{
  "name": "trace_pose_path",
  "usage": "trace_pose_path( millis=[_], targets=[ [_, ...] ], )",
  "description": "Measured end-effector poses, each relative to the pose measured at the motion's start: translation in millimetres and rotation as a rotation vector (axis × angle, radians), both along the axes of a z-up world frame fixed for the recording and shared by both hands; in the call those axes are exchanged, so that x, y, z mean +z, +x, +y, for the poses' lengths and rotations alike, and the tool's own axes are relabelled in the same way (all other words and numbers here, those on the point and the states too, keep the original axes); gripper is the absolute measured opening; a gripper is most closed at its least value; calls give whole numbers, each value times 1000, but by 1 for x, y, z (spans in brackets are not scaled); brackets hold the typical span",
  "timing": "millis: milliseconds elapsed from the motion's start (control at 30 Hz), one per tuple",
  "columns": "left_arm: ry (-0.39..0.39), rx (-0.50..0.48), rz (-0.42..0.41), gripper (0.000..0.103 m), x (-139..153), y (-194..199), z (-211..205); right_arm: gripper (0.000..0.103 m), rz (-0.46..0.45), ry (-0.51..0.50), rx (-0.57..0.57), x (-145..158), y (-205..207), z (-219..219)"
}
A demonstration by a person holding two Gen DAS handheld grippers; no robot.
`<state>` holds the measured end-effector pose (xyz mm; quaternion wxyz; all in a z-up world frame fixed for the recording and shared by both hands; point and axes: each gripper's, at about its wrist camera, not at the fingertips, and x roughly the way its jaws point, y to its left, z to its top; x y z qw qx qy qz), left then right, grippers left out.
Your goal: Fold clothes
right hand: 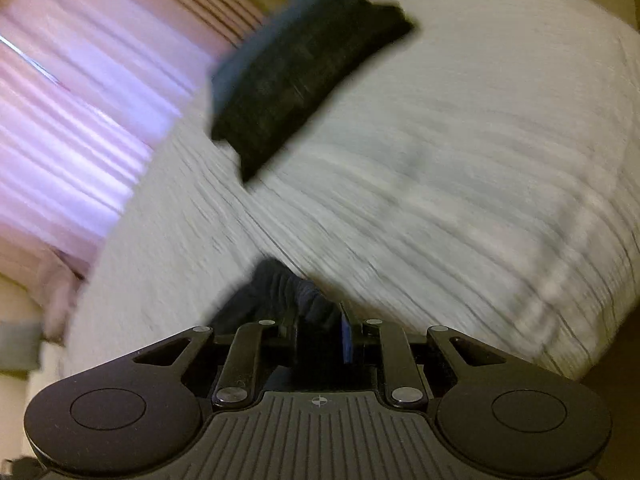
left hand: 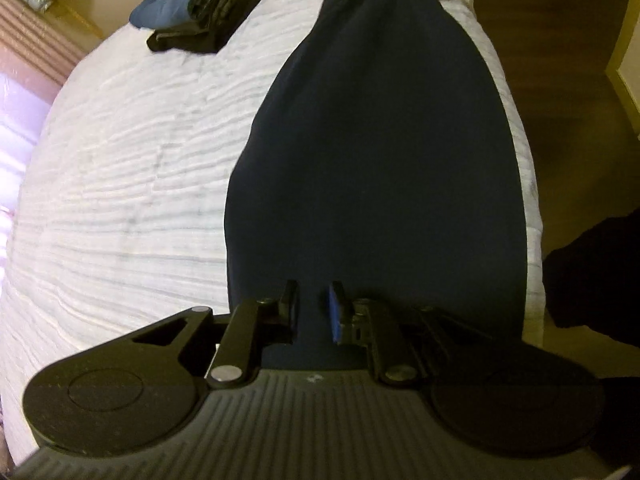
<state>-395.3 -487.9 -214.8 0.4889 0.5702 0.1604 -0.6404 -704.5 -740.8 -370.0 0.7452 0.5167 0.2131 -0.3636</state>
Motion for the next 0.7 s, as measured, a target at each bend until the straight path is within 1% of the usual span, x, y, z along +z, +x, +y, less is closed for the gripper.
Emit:
trace_pose_path(
  millis=[67,100,133,167,233,333,400,500,567,633,700],
  targets=[
    [3,23,-13,14,4,6,9,21,-1,67,-29,-14,-4,-1],
    [3,39,-19,14,7,10,14,36,2,70,-42,-13,-6,-2],
    [5,66,-24,15,9,15,20,47,29,59,-58,-7,-7,-1],
    [6,95,-29,15,12,20,27,62,56,42,-69,-1,-7,2],
    [13,158,-42,16,16,31,42,62,89,1,-82,16,-8,10],
    [30,245,-52,16,20,41,70,62,92,-48,-83,41,-2,32],
    [44,293,-55,16,20,44,89,62,78,-28,-71,48,1,53],
    [70,339,-48,17,15,40,118,62,20,64,-7,41,15,90],
    [82,358,-32,17,10,35,133,62,-7,146,48,25,32,112],
    [84,355,-12,17,7,28,144,62,-43,211,69,7,46,131],
    [81,317,-9,18,2,17,154,62,-63,257,78,-8,58,146]
  ],
)
